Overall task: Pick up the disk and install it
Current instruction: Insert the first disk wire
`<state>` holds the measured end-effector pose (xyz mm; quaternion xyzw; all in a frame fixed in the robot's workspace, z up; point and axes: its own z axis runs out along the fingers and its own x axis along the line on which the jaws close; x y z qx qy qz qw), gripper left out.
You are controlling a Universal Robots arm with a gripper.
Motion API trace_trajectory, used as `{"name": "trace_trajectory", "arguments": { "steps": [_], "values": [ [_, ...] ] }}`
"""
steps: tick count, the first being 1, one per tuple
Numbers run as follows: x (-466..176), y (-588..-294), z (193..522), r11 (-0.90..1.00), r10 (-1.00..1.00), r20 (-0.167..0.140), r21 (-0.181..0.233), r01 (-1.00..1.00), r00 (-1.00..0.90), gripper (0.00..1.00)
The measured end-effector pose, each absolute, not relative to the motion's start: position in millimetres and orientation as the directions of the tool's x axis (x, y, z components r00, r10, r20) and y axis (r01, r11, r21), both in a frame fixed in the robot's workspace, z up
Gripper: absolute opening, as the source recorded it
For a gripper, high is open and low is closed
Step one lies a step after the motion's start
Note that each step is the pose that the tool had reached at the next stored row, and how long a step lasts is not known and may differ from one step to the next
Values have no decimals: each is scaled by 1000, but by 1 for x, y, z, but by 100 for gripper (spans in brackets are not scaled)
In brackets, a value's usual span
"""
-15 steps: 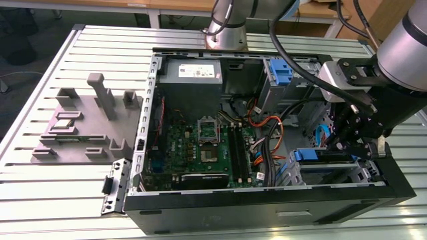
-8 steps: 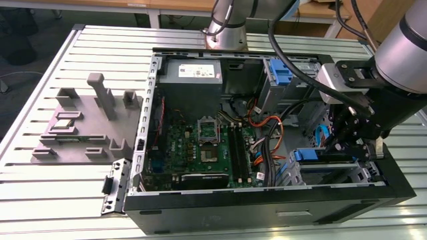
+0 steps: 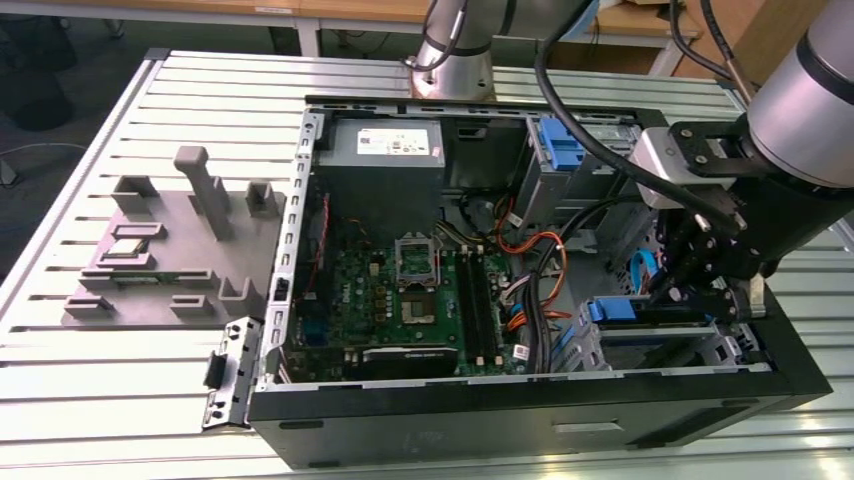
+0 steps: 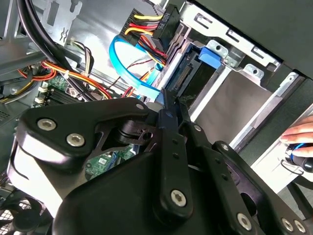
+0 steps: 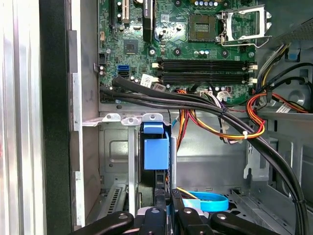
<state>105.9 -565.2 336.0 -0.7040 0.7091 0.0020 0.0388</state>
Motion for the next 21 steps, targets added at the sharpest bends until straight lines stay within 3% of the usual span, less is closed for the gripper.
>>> {"name": "trace_trajectory", "arguments": {
  "steps": [21],
  "values": [
    [106, -566, 337, 9, -998, -58, -52, -999, -6, 16]
  ]
}}
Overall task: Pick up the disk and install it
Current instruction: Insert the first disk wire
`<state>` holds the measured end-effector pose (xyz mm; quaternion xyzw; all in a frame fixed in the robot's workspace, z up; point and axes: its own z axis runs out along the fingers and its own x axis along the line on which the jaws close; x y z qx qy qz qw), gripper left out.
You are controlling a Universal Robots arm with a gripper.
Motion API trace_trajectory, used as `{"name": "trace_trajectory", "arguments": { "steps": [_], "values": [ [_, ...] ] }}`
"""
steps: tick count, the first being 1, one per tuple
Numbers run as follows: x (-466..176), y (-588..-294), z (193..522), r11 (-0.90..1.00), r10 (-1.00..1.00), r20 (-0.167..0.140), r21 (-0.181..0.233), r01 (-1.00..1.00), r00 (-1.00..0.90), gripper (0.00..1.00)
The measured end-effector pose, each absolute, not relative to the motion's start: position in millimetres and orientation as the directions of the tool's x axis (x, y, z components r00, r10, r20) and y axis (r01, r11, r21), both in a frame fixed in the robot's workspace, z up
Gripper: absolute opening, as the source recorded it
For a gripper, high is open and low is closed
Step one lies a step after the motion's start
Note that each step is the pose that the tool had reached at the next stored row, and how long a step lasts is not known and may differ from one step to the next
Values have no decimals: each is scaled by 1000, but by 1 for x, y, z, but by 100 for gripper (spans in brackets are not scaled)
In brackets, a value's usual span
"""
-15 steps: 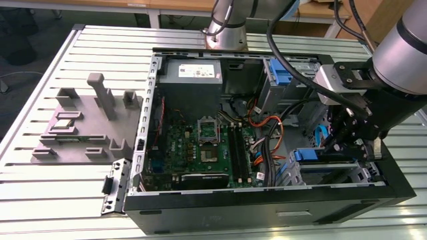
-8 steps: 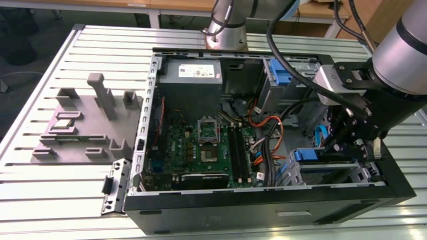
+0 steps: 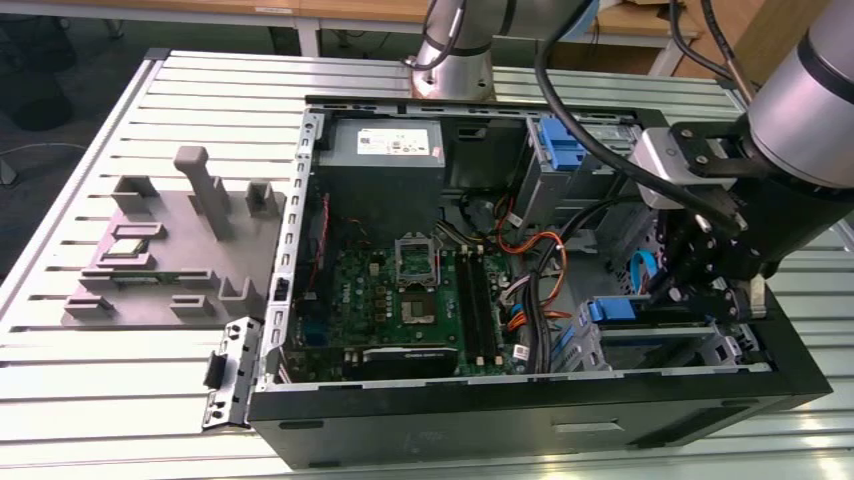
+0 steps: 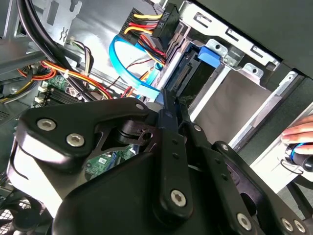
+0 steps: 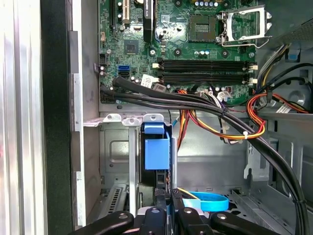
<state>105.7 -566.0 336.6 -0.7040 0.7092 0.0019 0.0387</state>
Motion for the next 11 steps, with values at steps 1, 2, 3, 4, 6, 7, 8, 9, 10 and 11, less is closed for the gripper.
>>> {"name": "trace_trajectory", "arguments": {
  "steps": [1, 2, 3, 4, 6, 7, 8, 9, 10, 11],
  "values": [
    [106, -566, 336, 9, -998, -58, -52, -999, -6, 16],
    [106, -566, 336, 9, -998, -58, -52, -999, -6, 16],
    [106, -566, 336, 9, -998, -58, -52, -999, -6, 16],
    [106, -566, 336, 9, -998, -58, -52, -999, -6, 16],
    [106, -566, 335, 9, -998, -58, -52, -999, -6, 16],
    [106, -566, 335, 9, -998, -58, -52, -999, -6, 16],
    [106, -566, 334, 9, -998, -58, -52, -999, -6, 16],
    [106, -566, 334, 9, -998, -58, -52, -999, -6, 16],
    [106, -566, 334, 9, -998, -58, -52, -999, -6, 16],
    [106, -566, 334, 9, -998, -58, -52, -999, -6, 16]
  ]
}}
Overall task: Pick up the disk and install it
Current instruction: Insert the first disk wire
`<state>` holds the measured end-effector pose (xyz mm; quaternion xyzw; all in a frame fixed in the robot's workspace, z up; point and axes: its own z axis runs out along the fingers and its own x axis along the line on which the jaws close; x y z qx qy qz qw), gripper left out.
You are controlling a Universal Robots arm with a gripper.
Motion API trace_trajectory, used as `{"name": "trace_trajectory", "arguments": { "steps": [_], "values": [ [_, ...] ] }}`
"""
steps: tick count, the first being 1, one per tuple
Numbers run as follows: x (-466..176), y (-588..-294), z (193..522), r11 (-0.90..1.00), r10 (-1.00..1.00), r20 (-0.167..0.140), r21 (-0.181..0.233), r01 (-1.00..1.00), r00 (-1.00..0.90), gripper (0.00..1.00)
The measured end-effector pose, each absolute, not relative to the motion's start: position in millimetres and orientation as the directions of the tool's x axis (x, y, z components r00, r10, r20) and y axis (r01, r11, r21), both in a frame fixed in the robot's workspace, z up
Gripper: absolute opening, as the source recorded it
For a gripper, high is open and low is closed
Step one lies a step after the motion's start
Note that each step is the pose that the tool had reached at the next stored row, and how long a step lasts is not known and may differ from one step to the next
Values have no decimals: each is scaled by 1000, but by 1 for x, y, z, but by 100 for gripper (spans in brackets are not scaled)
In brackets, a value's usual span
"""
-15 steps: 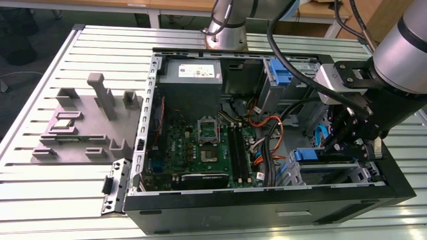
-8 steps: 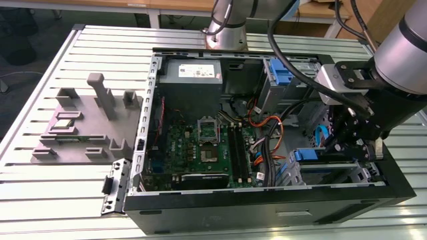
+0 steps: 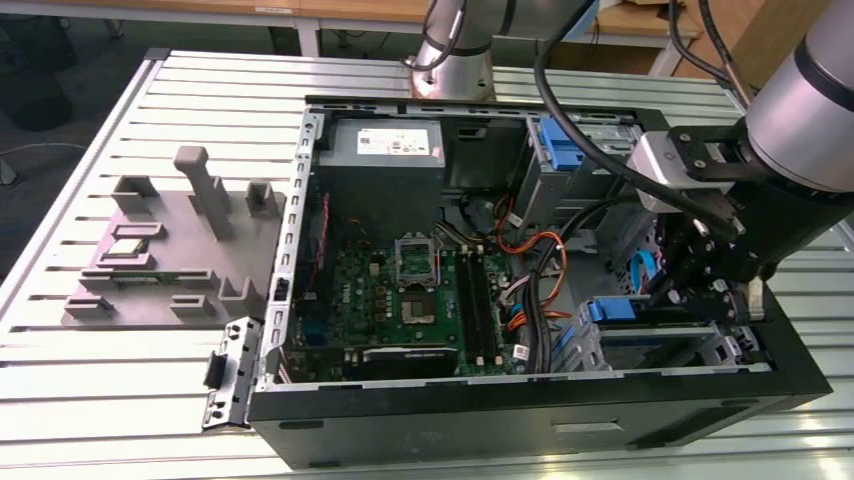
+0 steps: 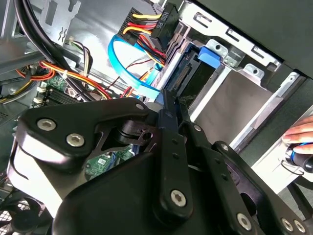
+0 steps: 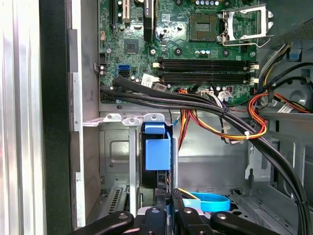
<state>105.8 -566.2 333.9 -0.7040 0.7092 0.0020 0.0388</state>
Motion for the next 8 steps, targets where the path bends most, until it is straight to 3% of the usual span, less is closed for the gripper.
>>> {"name": "trace_trajectory", "arguments": {
  "steps": [8],
  "values": [
    [106, -566, 331, 9, -998, -57, -52, -999, -6, 16]
  ]
}}
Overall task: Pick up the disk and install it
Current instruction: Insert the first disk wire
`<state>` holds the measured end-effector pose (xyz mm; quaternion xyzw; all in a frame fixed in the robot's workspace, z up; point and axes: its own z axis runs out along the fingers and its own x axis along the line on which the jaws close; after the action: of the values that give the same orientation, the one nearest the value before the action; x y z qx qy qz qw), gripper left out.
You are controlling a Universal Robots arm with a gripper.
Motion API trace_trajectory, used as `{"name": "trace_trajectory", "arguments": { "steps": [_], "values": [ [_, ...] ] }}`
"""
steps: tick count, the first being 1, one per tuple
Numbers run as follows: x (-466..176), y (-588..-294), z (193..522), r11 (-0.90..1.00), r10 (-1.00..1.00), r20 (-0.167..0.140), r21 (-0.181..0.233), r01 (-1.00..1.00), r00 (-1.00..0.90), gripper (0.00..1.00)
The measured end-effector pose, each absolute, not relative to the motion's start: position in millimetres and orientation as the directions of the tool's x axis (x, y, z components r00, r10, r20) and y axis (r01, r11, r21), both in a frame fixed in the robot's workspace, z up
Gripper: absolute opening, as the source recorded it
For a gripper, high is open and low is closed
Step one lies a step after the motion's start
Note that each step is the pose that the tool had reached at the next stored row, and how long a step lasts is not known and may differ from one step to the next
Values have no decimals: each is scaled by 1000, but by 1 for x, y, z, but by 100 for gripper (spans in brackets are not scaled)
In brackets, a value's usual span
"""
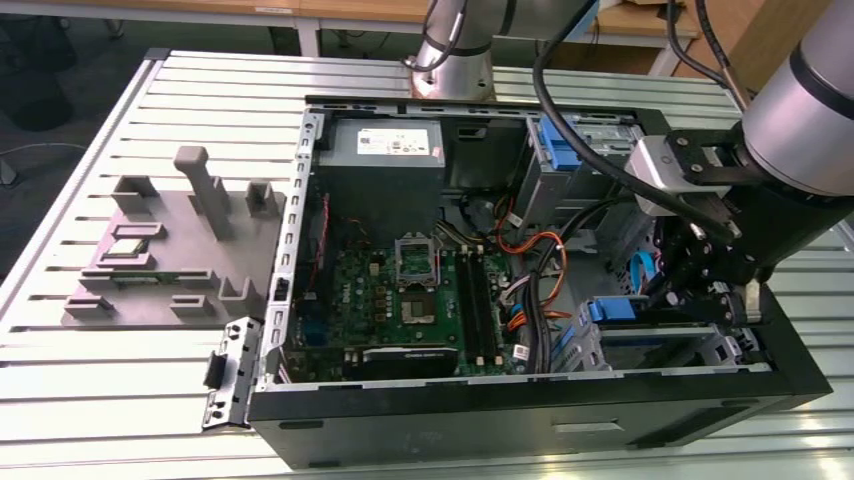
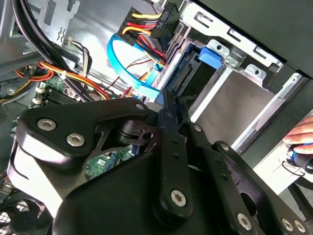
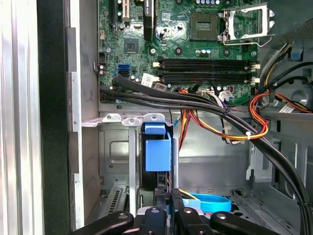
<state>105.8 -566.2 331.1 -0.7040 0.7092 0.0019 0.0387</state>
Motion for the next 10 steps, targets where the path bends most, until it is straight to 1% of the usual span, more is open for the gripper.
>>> {"name": "trace_trajectory", "arguments": {
  "steps": [10],
  "values": [
    [106, -566, 329, 9, -998, -58, -52, -999, -6, 16]
  ]
}}
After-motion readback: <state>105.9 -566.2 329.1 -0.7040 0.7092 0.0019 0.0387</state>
